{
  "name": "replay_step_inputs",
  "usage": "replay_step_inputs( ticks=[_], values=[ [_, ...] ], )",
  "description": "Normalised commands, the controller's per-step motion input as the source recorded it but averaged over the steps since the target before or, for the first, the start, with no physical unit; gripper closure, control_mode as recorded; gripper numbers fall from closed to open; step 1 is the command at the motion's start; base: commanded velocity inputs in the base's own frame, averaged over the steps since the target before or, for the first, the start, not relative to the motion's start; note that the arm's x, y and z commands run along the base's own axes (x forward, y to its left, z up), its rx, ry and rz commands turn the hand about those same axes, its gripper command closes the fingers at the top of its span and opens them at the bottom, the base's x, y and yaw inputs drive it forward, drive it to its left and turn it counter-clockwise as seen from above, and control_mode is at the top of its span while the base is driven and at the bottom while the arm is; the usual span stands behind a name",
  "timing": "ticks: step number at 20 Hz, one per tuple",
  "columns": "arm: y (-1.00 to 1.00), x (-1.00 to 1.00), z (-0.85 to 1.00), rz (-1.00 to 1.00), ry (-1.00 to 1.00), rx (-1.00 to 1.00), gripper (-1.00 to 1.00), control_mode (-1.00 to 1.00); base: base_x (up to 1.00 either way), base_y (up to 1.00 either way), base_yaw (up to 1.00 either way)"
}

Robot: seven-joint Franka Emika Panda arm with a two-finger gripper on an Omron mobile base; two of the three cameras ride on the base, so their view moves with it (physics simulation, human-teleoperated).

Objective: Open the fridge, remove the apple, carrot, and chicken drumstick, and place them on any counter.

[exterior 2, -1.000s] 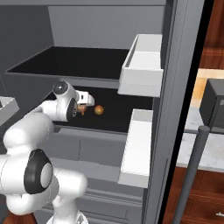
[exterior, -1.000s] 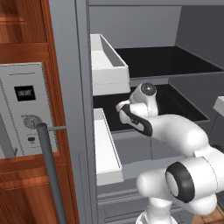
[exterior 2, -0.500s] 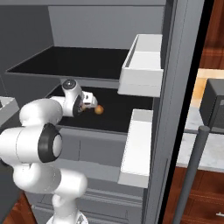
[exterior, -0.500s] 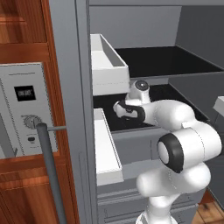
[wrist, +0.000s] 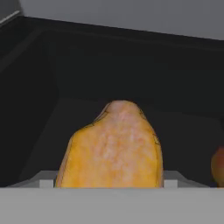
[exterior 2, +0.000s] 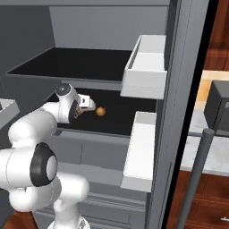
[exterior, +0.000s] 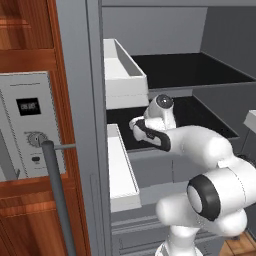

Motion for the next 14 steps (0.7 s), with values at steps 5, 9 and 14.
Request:
replay_step_inputs(
  ticks=[5, 9, 14],
  values=[
    [-0.25, -1.00, 0.86, 0.00, -0.27, 0.05, 1.00, -1.00, 0.00, 0.00, 0.00],
    [-0.33, -1.00, 1.00, 0.00, 0.01, 0.12, 1.00, -1.00, 0.00, 0.00, 0.00],
    [-0.18, -1.00, 0.96, -0.03, 0.20, 0.11, 1.00, -1.00, 0.00, 0.00, 0.00]
  ],
)
